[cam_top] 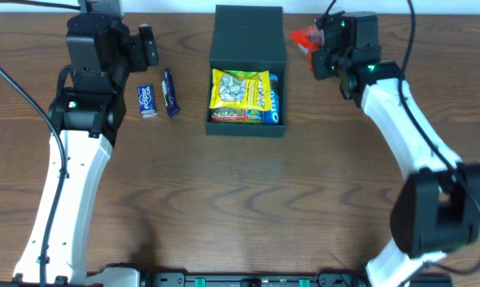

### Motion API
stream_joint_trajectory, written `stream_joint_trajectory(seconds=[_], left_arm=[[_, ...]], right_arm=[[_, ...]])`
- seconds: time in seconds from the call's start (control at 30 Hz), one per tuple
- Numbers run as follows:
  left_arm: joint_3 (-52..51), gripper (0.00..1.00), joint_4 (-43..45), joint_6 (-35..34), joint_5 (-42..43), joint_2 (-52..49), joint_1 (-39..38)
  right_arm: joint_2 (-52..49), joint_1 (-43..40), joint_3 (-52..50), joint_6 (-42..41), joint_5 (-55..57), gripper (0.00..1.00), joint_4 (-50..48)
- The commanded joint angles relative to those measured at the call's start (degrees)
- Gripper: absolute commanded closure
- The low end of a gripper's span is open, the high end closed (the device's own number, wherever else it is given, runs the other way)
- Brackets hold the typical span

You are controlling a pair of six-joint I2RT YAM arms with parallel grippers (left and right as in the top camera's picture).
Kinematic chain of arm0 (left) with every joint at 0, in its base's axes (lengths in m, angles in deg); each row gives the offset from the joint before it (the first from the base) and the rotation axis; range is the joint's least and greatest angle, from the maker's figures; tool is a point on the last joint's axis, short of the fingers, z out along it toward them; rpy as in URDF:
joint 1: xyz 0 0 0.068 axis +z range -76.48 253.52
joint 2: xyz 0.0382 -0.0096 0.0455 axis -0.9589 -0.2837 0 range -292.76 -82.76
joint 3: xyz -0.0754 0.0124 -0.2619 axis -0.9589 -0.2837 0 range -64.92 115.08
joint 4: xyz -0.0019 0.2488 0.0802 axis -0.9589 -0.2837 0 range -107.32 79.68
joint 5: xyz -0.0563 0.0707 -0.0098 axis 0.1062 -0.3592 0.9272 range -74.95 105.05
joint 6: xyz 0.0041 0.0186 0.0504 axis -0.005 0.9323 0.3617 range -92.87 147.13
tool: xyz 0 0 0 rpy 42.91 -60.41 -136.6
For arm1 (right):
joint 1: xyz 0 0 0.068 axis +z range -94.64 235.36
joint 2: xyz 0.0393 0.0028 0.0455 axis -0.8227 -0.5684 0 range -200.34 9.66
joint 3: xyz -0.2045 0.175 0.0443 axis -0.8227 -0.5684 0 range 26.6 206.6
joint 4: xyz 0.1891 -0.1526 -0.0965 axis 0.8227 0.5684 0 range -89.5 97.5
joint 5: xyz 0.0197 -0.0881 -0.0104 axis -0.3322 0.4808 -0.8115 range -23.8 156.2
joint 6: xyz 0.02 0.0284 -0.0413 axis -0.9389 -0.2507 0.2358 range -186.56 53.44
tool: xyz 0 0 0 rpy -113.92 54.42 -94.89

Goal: Pack container

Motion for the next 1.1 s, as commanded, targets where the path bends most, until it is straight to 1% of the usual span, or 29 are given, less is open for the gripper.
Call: stream_joint_trajectory(seconds=[0.0, 0.1, 0.23, 0.37, 0.5, 0.73, 0.77, 0.8, 0.83, 0.87, 0.9, 0.97, 1.0, 1.03, 1.07], left_arm=[[0.74, 0.05, 1.01, 2.49, -0.66, 0.68, 0.22], [0.74, 0.05, 1.51, 2.47, -0.63, 0.70, 0.22], [0.74, 0.05, 1.53, 2.45, -0.61, 0.70, 0.22], [0.74, 0.05, 1.53, 2.47, -0.63, 0.92, 0.22], [0.74, 0.05, 1.70, 2.47, -0.63, 1.05, 0.22], [0.74, 0.05, 1.70, 2.47, -0.61, 1.05, 0.22], [0.74, 0.05, 1.70, 2.47, -0.61, 1.05, 0.22], [0.74, 0.05, 1.70, 2.47, -0.61, 1.05, 0.22], [0.74, 0.05, 1.70, 2.47, -0.61, 1.05, 0.22], [0.74, 0.05, 1.70, 2.47, -0.61, 1.05, 0.22], [0.74, 0.05, 1.70, 2.47, -0.61, 1.05, 0.22], [0.74, 0.05, 1.70, 2.71, -0.61, 1.05, 0.22], [0.74, 0.05, 1.70, 2.89, -0.63, 1.05, 0.22], [0.74, 0.05, 1.70, 2.89, -0.61, 1.05, 0.22], [0.74, 0.05, 1.70, 2.89, -0.63, 1.05, 0.22]], right_arm=[[2.34, 4.35, 0.42, 4.81, -5.75, 0.99, 0.00], [2.01, 7.43, 0.39, 6.80, -9.90, 0.99, 0.35], [0.44, 10.69, 0.39, 7.32, -10.93, 0.99, 2.80], [-0.92, 12.96, 0.37, 10.82, -14.12, 0.99, 6.16], [-2.99, 14.78, 0.33, 13.49, -14.56, 0.99, 6.38], [-6.84, 16.81, 0.33, 14.29, -16.17, 0.99, 6.40], [-7.23, 17.11, 0.33, 14.27, -16.13, 0.94, 6.34], [-7.43, 17.29, 0.33, 14.27, -16.13, 0.57, 6.32], [-7.50, 17.35, 0.33, 14.25, -16.17, 0.29, 6.16], [-7.48, 17.35, 0.33, 14.21, -16.22, 0.23, 5.92], [-6.75, 17.35, 0.42, 13.70, -16.20, 0.14, 5.44], [-4.76, 17.22, 0.42, 11.80, -16.22, 0.11, 3.89], [-3.65, 17.14, 0.42, 11.41, -16.24, 0.12, 3.30], [-2.51, 17.09, 0.42, 11.43, -16.22, 0.21, 2.89], [-1.55, 17.03, 0.42, 11.43, -16.22, 0.40, 2.54]])
